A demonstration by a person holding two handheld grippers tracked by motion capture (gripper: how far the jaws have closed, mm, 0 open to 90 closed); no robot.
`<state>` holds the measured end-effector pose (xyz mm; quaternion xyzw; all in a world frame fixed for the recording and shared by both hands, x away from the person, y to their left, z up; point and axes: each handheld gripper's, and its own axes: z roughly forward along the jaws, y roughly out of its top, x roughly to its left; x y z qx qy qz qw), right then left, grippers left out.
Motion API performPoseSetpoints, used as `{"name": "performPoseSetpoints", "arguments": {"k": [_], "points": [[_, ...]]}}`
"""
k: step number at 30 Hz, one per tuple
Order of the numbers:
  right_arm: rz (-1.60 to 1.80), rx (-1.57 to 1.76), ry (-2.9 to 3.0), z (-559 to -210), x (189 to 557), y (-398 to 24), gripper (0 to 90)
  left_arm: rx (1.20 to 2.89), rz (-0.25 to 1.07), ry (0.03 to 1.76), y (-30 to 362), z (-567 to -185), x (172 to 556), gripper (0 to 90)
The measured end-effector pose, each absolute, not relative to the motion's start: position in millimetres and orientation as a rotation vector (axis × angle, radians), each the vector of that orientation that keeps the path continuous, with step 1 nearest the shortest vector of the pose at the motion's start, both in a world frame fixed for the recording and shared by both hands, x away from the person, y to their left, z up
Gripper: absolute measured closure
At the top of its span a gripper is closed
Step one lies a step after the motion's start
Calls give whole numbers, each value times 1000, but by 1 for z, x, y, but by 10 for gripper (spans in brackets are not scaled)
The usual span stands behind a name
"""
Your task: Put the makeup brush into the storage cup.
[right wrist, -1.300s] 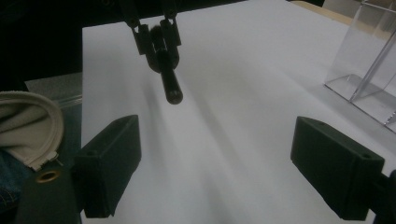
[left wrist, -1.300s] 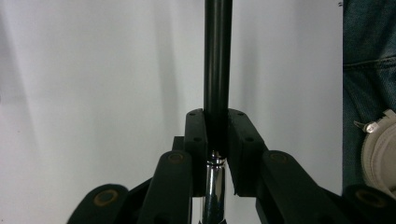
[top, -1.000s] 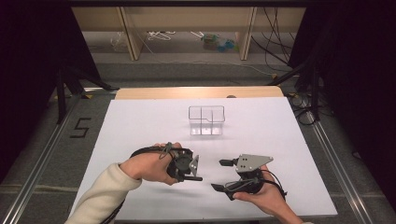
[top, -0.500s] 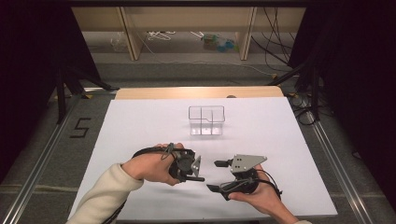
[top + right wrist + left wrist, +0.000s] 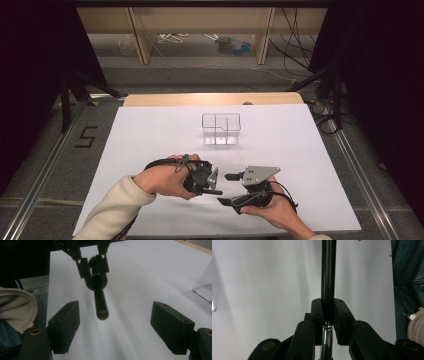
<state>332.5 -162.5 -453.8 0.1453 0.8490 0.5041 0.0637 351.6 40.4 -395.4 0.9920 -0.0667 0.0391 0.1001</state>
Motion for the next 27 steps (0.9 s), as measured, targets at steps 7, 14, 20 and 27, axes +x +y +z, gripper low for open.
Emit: {"name": "performPoseSetpoints", "arguments": {"k": [7, 14, 20, 27], "points": [[1510, 426, 2567, -454, 333, -159, 293, 2914, 148, -198, 36, -394, 350, 789], [1514, 401, 2572, -455, 333, -155, 363, 2883, 149, -229, 32, -394, 349, 789], [1502, 368, 2584, -455, 332, -153, 458, 2874, 157, -237, 30, -394, 348, 789], [1511, 333, 2583, -455, 331, -151, 584, 2866, 174, -245, 28, -393, 347, 788]]}}
